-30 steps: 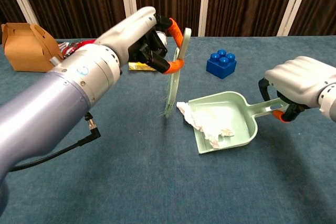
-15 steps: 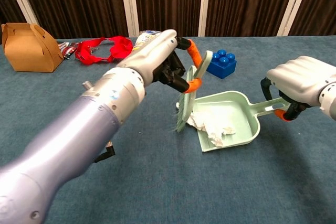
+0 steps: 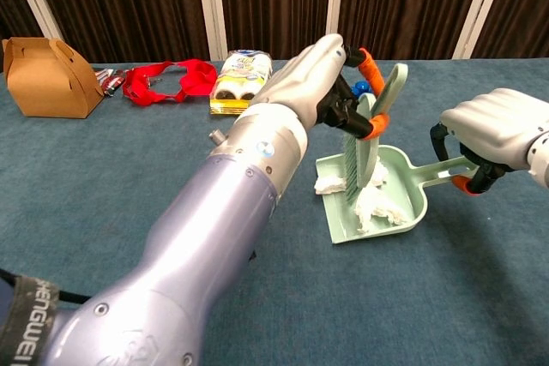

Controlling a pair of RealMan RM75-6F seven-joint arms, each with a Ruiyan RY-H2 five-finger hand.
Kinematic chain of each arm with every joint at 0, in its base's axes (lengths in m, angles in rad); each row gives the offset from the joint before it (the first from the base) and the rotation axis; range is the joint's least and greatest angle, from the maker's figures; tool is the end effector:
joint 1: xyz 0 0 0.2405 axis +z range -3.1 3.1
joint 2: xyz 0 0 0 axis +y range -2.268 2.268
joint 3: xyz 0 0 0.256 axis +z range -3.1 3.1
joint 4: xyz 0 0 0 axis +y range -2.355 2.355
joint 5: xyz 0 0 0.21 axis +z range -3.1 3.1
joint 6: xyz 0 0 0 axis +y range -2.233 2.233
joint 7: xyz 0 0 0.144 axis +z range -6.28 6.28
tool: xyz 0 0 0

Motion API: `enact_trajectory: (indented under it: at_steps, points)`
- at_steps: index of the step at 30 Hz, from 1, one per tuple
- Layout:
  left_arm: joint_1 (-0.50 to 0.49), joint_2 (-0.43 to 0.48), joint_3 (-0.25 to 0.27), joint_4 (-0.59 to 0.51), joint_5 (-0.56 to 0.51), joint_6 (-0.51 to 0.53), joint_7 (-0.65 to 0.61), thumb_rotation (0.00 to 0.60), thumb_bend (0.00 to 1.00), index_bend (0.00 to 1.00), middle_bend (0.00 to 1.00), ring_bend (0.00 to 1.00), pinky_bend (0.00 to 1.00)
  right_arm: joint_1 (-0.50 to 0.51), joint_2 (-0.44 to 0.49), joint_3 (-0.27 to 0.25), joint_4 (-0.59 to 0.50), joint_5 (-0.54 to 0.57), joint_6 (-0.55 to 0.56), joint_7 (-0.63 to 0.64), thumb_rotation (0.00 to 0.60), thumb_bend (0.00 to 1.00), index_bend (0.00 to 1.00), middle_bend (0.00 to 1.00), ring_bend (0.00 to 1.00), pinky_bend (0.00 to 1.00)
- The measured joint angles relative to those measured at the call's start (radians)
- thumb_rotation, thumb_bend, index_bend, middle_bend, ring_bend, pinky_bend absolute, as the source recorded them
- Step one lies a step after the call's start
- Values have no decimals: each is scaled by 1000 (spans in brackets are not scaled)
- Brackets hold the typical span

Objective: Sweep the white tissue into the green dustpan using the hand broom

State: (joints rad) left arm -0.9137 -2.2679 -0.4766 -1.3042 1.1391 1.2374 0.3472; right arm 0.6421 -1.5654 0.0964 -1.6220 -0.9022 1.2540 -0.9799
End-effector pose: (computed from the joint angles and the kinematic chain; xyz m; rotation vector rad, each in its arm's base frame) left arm 0.0532 0.2858 -0.1179 -1.5287 -1.3055 -1.5537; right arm -0.1845 -0.3026 -0.0051 1.7581 -0.6270 0.4845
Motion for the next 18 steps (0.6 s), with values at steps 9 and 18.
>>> enact_trajectory:
  at_steps: [9, 18]
  points:
    - [13, 21, 3, -52, 12, 20, -6, 600, 539, 791, 1000, 1000, 1000, -5, 9, -3, -8, -8, 5, 9, 600, 503, 687, 890, 873, 900]
    - [86, 148, 37, -204, 42, 38, -24, 600, 539, 791, 1000, 1000, 1000, -7, 8, -5, -9, 6, 10, -7, 600, 502, 434, 890, 873, 900]
